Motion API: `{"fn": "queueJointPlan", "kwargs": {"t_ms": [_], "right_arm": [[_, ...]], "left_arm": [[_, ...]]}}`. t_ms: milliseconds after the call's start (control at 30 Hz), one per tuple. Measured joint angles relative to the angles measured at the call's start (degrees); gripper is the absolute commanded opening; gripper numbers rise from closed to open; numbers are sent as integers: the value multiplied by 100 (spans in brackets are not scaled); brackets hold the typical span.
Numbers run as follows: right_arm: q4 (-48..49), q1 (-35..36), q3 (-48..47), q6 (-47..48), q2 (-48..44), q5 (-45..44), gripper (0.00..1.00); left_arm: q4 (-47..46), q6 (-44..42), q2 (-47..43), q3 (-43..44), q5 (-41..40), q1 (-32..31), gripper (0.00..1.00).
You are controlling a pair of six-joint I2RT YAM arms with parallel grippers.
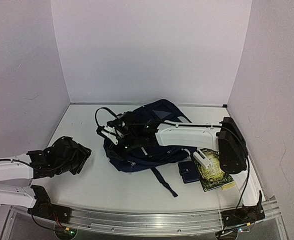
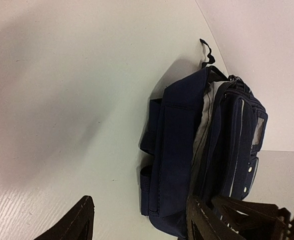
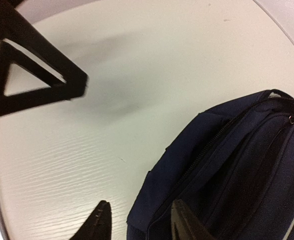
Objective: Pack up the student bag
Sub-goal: Adjust the student bag at the center of the board.
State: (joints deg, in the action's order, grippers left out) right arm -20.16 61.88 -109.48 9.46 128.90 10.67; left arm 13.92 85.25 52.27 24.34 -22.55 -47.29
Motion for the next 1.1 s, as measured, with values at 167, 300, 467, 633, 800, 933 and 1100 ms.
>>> {"fn": "queueJointPlan", "kwargs": {"t_ms": [167,300,467,633,800,933,1100], "right_arm": [[-145,-21,-192,-106,508,-721,34],[-179,-29,-277,-168,549,-891,38],[-177,-46,-315,-318,547,-802,44],[-197,-128,-301,-502,409,-507,40],[-197,-325,-303,-638,227,-431,35],[-261,-438,-304,-676,228,-442,34],[-391,-433,-439,-669,358,-475,34]], "left_arm": [[136,35,-180,0,-70,7,63],[165,11,-263,0,-122,9,63],[173,-113,-157,29,-123,9,64],[162,-239,-83,117,-122,9,65],[165,-307,-83,154,-127,9,65],[171,-351,-81,178,-152,9,65],[171,-404,-83,186,-168,9,66]]}}
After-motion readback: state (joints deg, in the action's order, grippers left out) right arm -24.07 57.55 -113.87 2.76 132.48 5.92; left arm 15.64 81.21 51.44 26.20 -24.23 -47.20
